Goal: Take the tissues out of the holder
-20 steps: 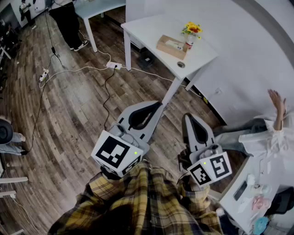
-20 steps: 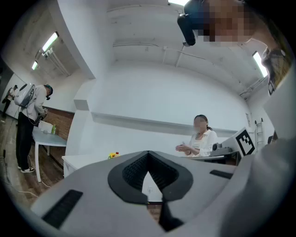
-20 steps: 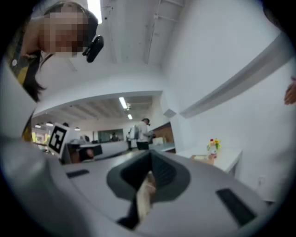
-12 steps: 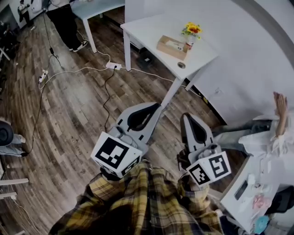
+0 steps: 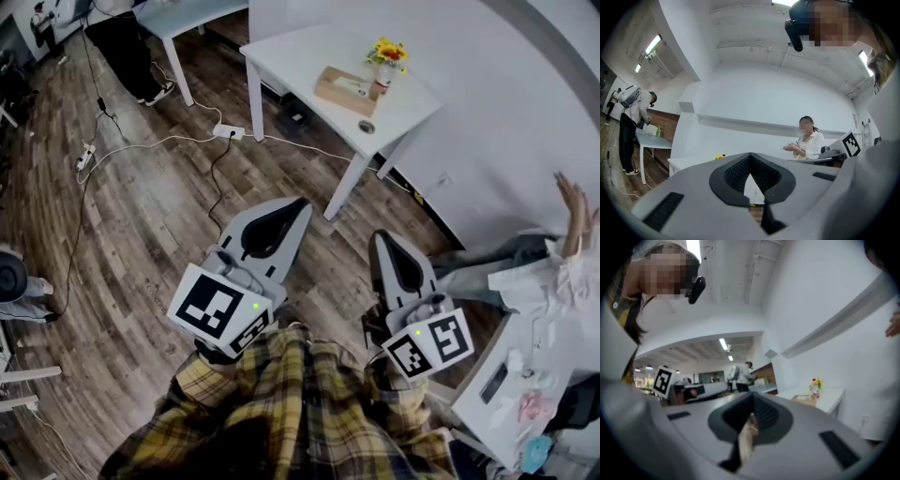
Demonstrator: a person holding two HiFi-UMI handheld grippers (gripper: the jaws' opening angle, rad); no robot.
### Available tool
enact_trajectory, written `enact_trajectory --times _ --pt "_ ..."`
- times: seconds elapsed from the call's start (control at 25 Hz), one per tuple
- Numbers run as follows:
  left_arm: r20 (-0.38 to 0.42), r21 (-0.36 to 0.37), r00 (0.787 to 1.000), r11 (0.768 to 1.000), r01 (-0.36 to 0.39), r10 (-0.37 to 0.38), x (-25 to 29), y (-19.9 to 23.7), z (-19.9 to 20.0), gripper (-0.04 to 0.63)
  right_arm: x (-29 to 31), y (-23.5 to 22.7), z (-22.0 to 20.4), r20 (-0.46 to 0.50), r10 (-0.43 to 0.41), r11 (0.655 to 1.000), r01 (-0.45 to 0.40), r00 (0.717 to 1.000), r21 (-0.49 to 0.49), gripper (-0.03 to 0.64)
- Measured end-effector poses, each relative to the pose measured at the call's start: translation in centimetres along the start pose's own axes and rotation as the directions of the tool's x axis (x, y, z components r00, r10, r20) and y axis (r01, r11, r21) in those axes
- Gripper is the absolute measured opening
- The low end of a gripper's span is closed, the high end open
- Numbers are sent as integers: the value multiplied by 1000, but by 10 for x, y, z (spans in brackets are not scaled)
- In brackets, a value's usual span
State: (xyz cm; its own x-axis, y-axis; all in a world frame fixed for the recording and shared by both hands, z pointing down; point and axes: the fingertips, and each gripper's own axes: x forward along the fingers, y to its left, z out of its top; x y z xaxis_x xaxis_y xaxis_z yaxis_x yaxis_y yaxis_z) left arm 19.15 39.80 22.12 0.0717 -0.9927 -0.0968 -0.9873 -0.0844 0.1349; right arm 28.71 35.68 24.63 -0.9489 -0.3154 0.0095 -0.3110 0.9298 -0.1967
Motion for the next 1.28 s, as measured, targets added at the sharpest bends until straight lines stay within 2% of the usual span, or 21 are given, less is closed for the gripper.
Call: enact_trajectory --times 0.4,0.72,1.04,1.28 --pt "-8 26 997 997 -71 71 -5 3 -4 15 -14 -16 -13 -11 23 999 -23 1000 35 11" --pt "-33 33 995 995 -95 96 0 20 -10 15 7 -20 -23 -48 49 998 -47 998 49 11" --pt "-45 20 994 995 -94 95 27 91 -11 15 72 -38 -32 -69 18 997 -13 997 73 11" --pt "-56 17 997 998 -55 56 63 160 -2 15 147 -59 -29 -74 -24 997 29 997 70 12"
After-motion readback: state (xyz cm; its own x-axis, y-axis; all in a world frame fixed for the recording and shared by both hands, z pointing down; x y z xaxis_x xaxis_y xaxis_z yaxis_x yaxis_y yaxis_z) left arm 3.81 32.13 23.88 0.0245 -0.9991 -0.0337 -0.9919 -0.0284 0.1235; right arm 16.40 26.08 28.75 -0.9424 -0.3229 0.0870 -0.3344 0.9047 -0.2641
